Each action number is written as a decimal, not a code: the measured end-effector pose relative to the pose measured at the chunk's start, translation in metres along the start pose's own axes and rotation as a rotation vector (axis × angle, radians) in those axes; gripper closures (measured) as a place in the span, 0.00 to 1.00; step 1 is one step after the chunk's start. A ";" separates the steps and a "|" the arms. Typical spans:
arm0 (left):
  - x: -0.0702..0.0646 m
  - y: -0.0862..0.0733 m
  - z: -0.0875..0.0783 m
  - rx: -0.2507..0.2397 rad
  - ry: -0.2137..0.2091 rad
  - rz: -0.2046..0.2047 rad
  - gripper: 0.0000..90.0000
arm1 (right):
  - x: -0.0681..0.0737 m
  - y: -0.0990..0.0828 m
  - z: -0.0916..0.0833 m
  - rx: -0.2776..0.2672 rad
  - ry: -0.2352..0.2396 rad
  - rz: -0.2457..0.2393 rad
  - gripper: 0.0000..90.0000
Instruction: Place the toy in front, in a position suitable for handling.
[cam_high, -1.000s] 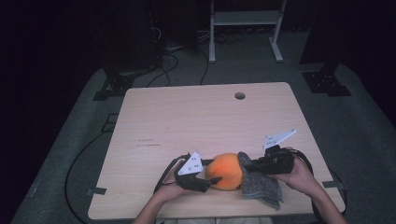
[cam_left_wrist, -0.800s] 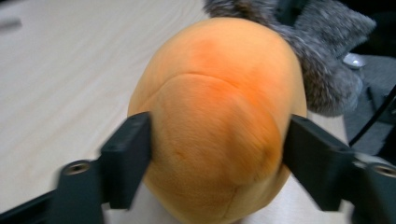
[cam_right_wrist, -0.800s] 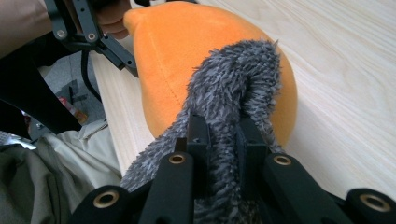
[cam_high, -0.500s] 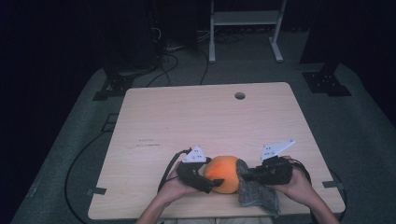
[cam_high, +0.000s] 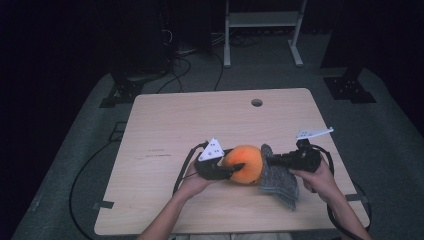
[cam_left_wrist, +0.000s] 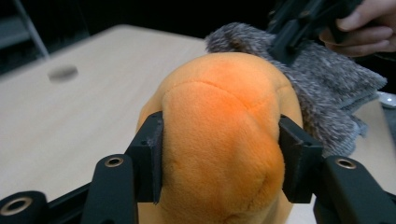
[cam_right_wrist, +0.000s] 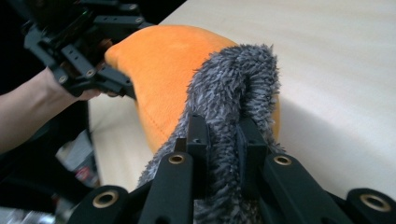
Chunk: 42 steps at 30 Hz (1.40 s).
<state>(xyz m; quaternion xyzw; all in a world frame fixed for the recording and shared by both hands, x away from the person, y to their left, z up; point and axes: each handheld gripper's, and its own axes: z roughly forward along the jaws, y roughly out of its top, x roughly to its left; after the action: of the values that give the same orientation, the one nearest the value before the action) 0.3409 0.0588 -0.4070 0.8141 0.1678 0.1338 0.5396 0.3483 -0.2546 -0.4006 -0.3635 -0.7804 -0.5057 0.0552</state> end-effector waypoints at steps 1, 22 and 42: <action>0.004 0.000 0.001 -0.002 -0.006 0.007 0.47 | -0.002 0.005 0.000 -0.001 -0.013 -0.003 0.87; -0.001 -0.044 -0.018 0.107 -0.091 -0.135 0.14 | 0.047 -0.038 0.035 0.222 -0.130 -0.237 0.87; -0.008 -0.052 -0.027 0.113 -0.074 -0.073 0.27 | 0.077 -0.013 0.050 0.155 -0.151 -0.371 0.87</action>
<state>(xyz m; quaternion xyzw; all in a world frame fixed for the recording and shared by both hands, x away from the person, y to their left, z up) 0.3164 0.0973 -0.4446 0.8411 0.1846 0.0742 0.5030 0.2983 -0.1764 -0.3999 -0.2453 -0.8723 -0.4171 -0.0699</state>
